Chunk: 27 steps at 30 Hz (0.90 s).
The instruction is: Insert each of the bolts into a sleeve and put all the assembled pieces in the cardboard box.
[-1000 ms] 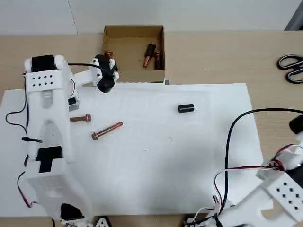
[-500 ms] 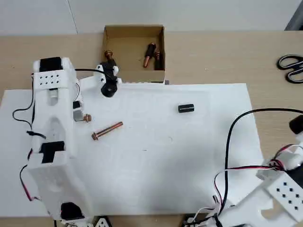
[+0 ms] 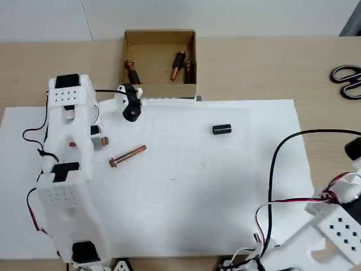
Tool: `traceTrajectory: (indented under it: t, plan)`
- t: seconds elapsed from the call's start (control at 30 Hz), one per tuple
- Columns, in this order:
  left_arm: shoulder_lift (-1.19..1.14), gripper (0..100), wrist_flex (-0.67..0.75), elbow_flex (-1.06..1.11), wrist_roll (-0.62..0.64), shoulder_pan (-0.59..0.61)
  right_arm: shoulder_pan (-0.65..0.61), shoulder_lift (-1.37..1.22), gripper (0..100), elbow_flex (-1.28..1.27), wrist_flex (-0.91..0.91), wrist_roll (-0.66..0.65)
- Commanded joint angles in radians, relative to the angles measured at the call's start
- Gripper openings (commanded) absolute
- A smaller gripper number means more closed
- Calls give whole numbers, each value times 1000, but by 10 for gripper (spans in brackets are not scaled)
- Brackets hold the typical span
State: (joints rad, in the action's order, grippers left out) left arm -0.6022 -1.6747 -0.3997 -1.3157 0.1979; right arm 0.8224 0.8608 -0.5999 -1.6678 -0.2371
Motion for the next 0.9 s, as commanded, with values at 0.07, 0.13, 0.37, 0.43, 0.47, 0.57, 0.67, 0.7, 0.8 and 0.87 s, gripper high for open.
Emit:
traceTrajectory:
  t: [0.07, 0.13, 0.37, 0.43, 0.47, 0.57, 0.67, 0.7, 0.8, 0.87]
  plan:
    - [-35, 135, 29, -8, -118, -2, 1, 15, 5, 6, 16, 8]
    - [-51, 110, 31, -10, -118, -2, 1, 15, 5, 6, 16, 8]
    - [-83, 86, 61, -10, -114, 0, 1, 15, 5, 6, 16, 8]
    - [-81, 84, 64, -10, -114, 0, 1, 15, 5, 6, 16, 8]
    - [-80, 73, 61, -10, -114, 0, 1, 15, 5, 6, 16, 8]
    - [-74, 6, 58, -12, -114, -6, 1, 15, 5, 6, 16, 8]
    - [-74, 6, 25, -64, -112, -8, 1, 15, 5, 6, 16, 9]
    - [-78, 6, 5, -94, -112, -8, 1, 15, 5, 6, 16, 9]
    - [-81, 6, -54, -179, -112, -8, 1, 15, 5, 6, 16, 9]
    - [-80, 6, -74, -225, -110, -12, 1, 15, 5, 6, 16, 9]
